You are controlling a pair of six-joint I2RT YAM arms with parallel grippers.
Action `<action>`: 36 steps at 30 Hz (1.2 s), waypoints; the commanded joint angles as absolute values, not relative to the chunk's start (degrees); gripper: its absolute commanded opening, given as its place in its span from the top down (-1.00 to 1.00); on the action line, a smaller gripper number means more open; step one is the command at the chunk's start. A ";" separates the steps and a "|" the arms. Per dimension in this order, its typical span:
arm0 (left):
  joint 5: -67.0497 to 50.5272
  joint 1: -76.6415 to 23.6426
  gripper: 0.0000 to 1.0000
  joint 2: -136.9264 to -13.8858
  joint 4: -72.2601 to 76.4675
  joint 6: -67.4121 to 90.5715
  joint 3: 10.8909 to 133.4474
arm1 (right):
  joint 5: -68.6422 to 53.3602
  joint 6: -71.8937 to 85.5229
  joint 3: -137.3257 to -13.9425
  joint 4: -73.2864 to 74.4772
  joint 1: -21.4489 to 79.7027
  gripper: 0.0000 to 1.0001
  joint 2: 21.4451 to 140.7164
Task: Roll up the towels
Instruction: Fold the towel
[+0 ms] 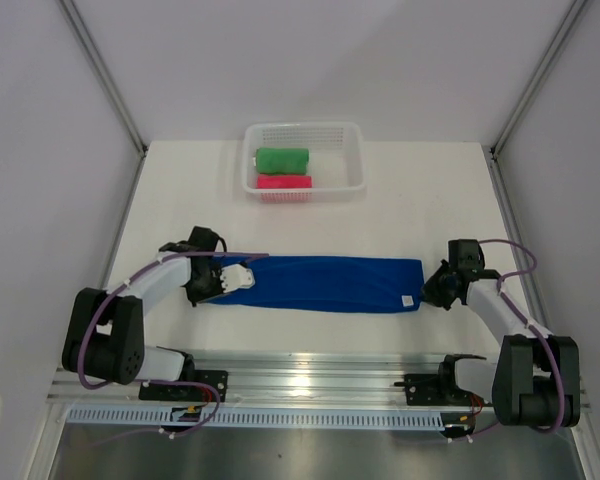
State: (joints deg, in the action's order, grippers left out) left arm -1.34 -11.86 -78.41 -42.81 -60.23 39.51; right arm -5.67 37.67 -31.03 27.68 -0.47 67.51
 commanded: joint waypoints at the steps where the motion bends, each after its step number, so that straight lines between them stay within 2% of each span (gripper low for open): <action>1: -6.23 -11.52 0.99 -77.17 -47.10 -57.66 43.59 | -3.87 36.83 -33.48 29.44 -0.26 1.00 65.13; 13: -7.47 -8.26 0.99 -77.08 -50.54 -57.39 48.60 | -2.02 35.07 -35.95 32.26 -0.26 0.99 64.77; 16: -7.65 -7.73 0.99 -77.43 -50.80 -57.30 48.69 | -2.63 34.89 -35.51 31.73 -0.18 0.74 66.00; 20: -8.70 -7.73 0.99 -77.61 -50.80 -56.60 48.95 | -4.30 35.33 -35.07 30.76 -0.18 0.57 67.76; 25: -8.17 -7.73 0.99 -78.31 -50.36 -56.25 48.42 | -3.87 36.38 -34.98 30.14 2.63 0.63 68.11; 30: -8.09 -7.73 0.99 -78.22 -50.27 -56.51 48.25 | -0.53 36.56 -35.86 32.52 3.51 0.56 66.89; 36: -8.00 -7.73 0.99 -78.84 -50.01 -56.07 48.43 | -0.79 36.39 -34.54 30.41 3.69 0.61 66.88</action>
State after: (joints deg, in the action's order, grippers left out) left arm -6.68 -8.12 -78.46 -50.11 -56.95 46.74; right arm -1.93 35.99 -33.78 31.64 3.29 66.98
